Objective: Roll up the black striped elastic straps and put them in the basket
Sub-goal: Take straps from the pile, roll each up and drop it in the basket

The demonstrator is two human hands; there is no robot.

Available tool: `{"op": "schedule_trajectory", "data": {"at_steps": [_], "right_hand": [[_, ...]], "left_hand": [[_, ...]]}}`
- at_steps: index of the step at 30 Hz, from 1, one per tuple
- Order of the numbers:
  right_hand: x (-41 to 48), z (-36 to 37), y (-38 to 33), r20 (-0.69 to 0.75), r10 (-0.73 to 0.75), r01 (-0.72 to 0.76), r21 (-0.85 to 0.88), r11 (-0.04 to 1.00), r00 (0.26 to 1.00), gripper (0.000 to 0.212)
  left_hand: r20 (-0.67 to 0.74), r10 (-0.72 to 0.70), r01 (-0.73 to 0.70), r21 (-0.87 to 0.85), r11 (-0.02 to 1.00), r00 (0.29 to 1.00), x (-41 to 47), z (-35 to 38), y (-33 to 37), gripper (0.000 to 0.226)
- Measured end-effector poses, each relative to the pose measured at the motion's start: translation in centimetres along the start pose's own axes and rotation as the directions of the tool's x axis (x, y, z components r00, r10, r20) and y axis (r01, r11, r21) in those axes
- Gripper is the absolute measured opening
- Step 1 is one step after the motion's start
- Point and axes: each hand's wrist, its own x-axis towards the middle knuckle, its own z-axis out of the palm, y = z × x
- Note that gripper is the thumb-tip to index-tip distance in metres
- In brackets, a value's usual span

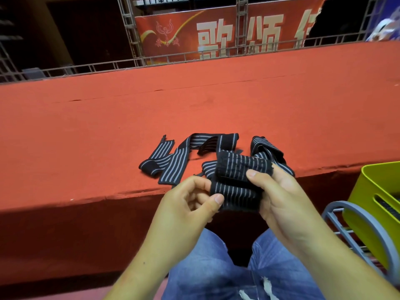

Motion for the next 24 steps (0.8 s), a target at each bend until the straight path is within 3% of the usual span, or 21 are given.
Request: {"op": "schedule_trajectory", "data": {"at_steps": [6, 18, 24], "right_hand": [[0.2, -0.5, 0.6, -0.01, -0.028, 0.028, -0.04, 0.999, 1.0, 0.018], [0.3, -0.7, 1.5, 0.036, -0.097, 0.102, -0.185, 0.977, 0.995, 0.022], [0.3, -0.6, 1.6, 0.046, -0.106, 0.113, -0.18, 0.977, 0.993, 0.025]], "left_hand": [[0.096, 0.012, -0.02, 0.081, 0.997, 0.995, -0.1, -0.2, 0.2, 0.014], [0.257, -0.068, 0.03, 0.149, 0.988, 0.964, -0.1, -0.4, 0.7, 0.029], [0.281, -0.102, 0.041, 0.214, 0.976, 0.954, 0.0, -0.4, 0.1, 0.017]]}}
